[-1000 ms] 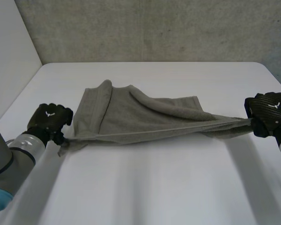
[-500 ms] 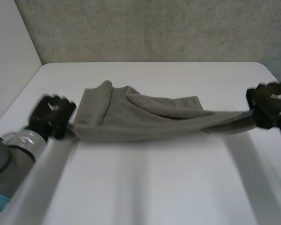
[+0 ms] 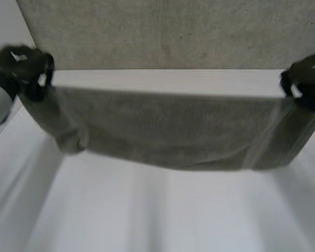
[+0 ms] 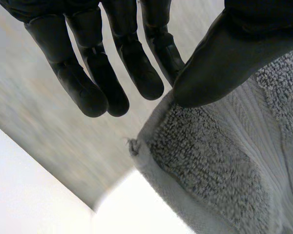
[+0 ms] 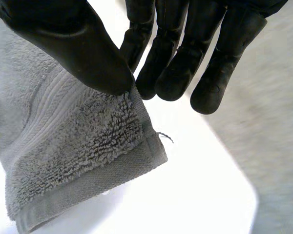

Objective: Fold the towel.

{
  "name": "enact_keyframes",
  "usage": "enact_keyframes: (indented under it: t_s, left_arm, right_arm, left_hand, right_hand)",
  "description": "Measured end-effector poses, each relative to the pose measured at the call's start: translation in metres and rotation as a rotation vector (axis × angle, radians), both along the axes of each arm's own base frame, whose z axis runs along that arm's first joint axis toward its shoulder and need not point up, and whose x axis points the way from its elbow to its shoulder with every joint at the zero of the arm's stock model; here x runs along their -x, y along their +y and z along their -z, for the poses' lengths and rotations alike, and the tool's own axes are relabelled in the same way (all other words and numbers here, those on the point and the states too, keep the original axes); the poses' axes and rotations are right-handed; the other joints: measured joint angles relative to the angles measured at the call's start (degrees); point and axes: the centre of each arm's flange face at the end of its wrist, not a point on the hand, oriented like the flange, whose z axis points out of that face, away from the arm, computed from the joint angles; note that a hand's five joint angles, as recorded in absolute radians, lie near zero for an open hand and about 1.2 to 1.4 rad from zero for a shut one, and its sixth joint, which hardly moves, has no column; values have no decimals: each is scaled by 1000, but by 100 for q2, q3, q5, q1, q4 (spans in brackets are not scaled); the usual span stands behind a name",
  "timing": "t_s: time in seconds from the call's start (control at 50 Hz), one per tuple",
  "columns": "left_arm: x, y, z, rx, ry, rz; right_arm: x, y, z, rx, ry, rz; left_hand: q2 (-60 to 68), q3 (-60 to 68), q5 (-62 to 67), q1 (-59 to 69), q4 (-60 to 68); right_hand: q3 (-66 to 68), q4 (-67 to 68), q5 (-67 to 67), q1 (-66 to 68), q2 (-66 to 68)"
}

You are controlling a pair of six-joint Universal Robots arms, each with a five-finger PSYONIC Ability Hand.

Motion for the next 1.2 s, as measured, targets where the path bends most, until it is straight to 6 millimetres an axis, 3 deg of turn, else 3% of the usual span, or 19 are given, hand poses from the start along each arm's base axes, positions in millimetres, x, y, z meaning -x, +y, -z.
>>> enact_keyframes:
  t_s: [0.08, 0.14, 0.22, 0.28, 0.34, 0.38, 0.4, 0.48, 0.56, 0.62, 0.66, 0.76, 0.86, 0.9, 0.98, 1.1, 1.14, 1.2]
  left_arm:
    - [5, -24, 38, -165, -66, 5]
    - [10, -39, 56, -228, -121, 10]
    - [19, -61, 59, -213, -174, 6]
    - [26, -80, 45, -135, -179, -11]
    - [35, -98, 3, 36, -96, -32]
    - [38, -103, -16, 107, -43, -38]
    - [40, -106, -37, 181, 31, -42]
    - [35, -102, -103, 376, 299, -18]
    - [29, -95, -131, 432, 445, 16]
    - [27, -96, -122, 387, 460, 14]
    - [26, -99, -104, 325, 437, 3]
    - [29, -102, -36, 151, 322, 0]
    - [33, -93, 21, 49, 219, 30]
    - [33, -83, 50, 3, 162, 47]
    - [32, -65, 88, -61, 81, 67]
    - [23, -36, 110, -113, 10, 81]
    - [16, -28, 107, -114, 3, 77]
    - [0, -11, 86, -78, 8, 66]
  right_arm:
    - [-12, -16, 30, -93, 94, -26]
    - [-21, -28, 44, -111, 137, -24]
    - [-34, -49, 49, -43, 159, -10]
    - [-46, -71, 40, 91, 142, 12]
    - [-60, -98, 3, 361, 55, 82]
    - [-64, -105, -14, 470, 5, 114]
    - [-67, -110, -34, 585, -58, 148]
    - [-65, -100, -94, 841, -216, 201]
    - [-64, -85, -108, 863, -247, 173]
    - [-68, -82, -87, 752, -211, 122]
    - [-71, -81, -62, 631, -173, 82]
    - [-75, -77, 7, 347, -66, 25]
    - [-74, -70, 52, 202, 2, 6]
    - [-73, -64, 72, 142, 25, -1]
    - [-70, -53, 98, 65, 47, -13]
    - [-63, -32, 107, 10, 38, -42]
    - [-57, -24, 99, 15, 24, -45]
    - [-40, -9, 71, 64, 0, -30]
  left_hand:
    - [0, 4, 0, 0, 0]
    - [0, 5, 0, 0, 0]
    - [0, 10, 0, 0, 0]
    - [1, 11, 0, 0, 0]
    - [1, 15, 52, 0, 0]
    - [1, 16, 68, 0, 0]
    - [1, 17, 81, 0, 0]
    - [1, 21, 90, 0, 0]
    - [1, 22, 146, 1, 0]
    - [1, 22, 145, 1, 0]
    - [1, 22, 145, 1, 0]
    - [1, 24, 145, 1, 0]
    - [1, 25, 145, 1, 0]
    - [2, 26, 146, 1, 0]
    - [1, 27, 145, 1, 0]
    - [1, 31, 145, 1, 0]
    - [2, 32, 146, 1, 0]
    - [2, 34, 145, 1, 0]
  right_hand:
    - [0, 0, 0, 0, 7]
    - [0, 0, 13, 0, 9]
    - [0, 0, 33, 0, 35]
    - [0, 0, 43, 0, 35]
    - [0, 0, 43, 0, 35]
    - [1, 0, 43, 0, 35]
    - [1, 0, 54, 0, 35]
    - [1, 0, 77, 0, 36]
    - [0, 0, 130, 0, 80]
    - [1, 0, 132, 0, 80]
    - [0, 0, 132, 0, 81]
    - [1, 0, 132, 0, 81]
    - [1, 0, 132, 0, 83]
    - [1, 0, 131, 0, 83]
    - [1, 0, 131, 0, 83]
    - [1, 0, 131, 0, 83]
    - [1, 0, 132, 0, 83]
    - [1, 0, 132, 0, 83]
